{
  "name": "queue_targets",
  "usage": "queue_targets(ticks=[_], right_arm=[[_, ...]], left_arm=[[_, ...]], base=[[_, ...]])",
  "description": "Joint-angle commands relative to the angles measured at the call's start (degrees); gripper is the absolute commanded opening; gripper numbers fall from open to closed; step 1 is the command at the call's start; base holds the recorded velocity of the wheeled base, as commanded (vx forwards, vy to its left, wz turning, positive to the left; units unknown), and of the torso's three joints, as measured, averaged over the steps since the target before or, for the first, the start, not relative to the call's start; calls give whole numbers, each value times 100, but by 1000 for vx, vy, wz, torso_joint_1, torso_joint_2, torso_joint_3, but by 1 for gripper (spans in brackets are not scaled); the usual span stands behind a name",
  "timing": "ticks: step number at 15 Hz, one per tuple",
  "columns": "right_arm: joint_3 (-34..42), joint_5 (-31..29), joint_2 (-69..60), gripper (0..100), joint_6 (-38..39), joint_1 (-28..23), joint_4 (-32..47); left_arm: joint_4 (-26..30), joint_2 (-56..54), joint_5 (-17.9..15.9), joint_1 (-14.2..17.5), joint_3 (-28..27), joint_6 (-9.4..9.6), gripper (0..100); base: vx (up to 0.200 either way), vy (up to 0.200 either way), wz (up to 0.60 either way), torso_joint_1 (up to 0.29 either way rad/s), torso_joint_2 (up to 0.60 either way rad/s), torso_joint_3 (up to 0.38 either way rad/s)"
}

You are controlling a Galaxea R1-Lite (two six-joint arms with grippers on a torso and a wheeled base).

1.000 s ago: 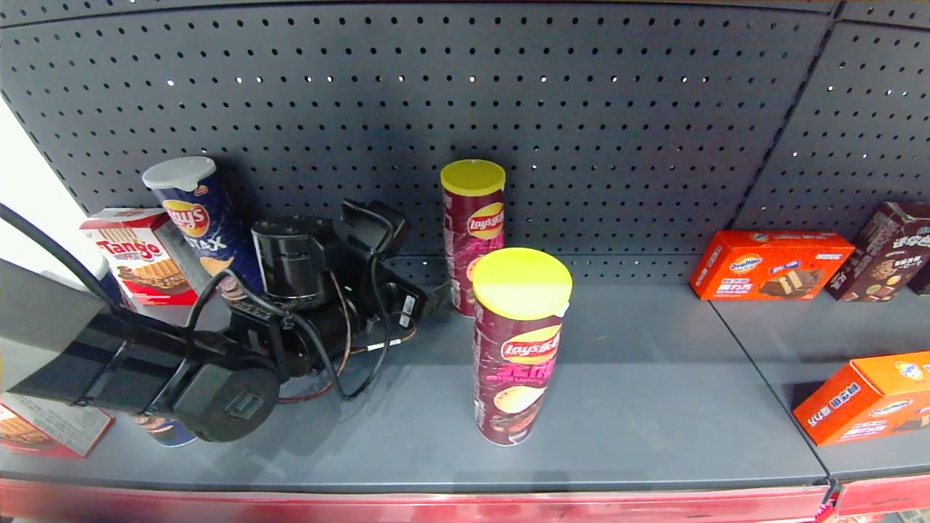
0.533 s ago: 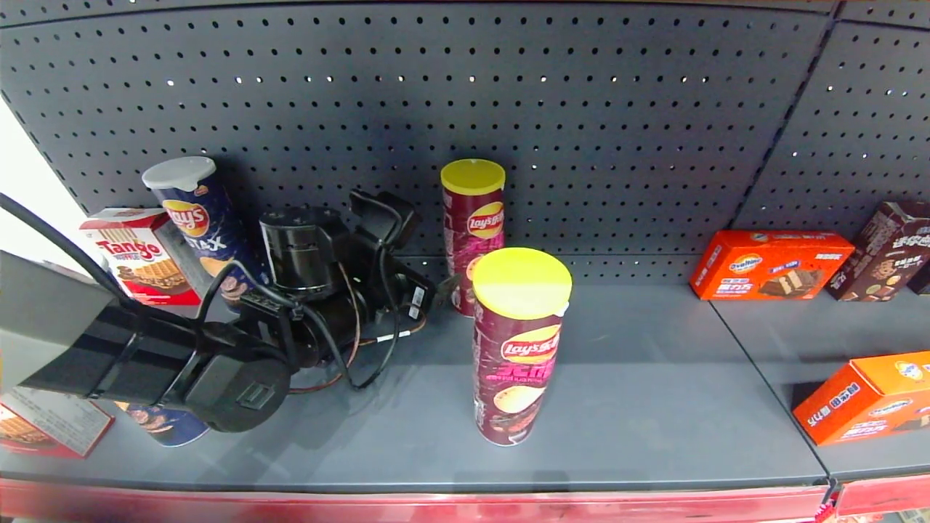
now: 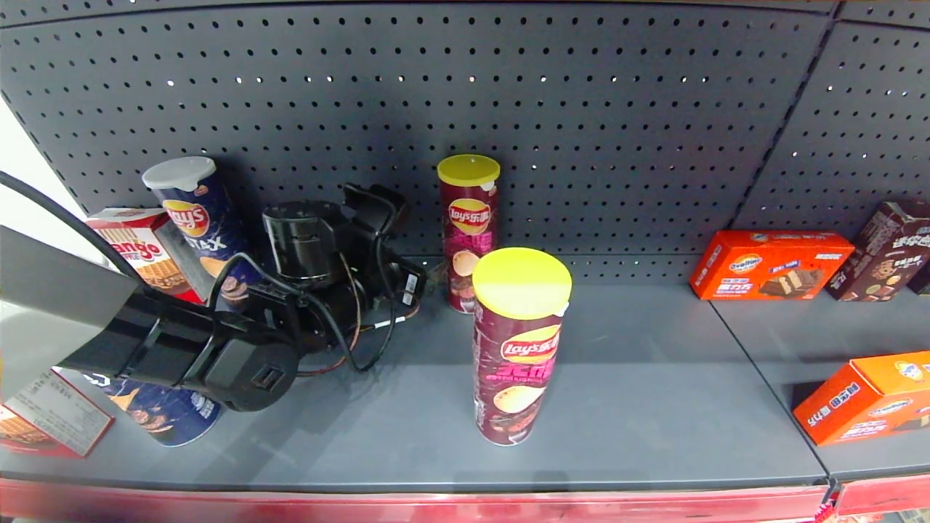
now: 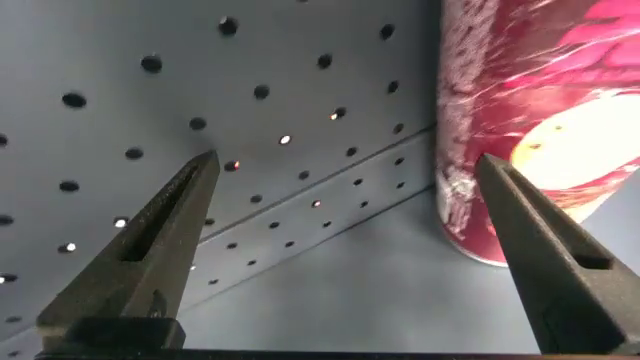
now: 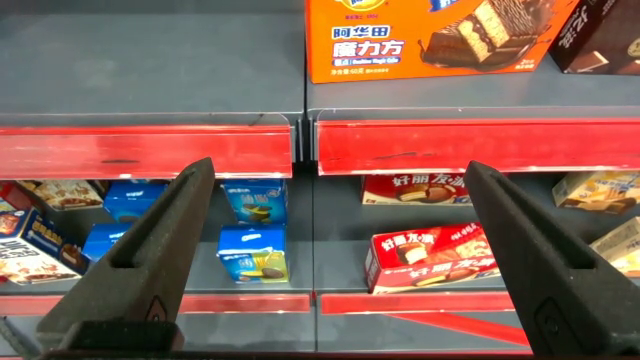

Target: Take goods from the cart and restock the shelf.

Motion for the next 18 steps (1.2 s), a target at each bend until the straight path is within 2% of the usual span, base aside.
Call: queue_targets(ticks=[1,7,18], right_arm=[[0,2,9,100,-1,1,-1],[0,2,9,100,-1,1,-1],[0,2,9,100,-1,1,-1]], left_arm=[[-4,13,22,25,46,-1,100],[13,83,30,52,-15,-1,100],[40,198,48,-221,-59,-18,100]], base=[[0,0,0,0,0,0],[0,0,0,0,0,0],[0,0,0,0,0,0]])
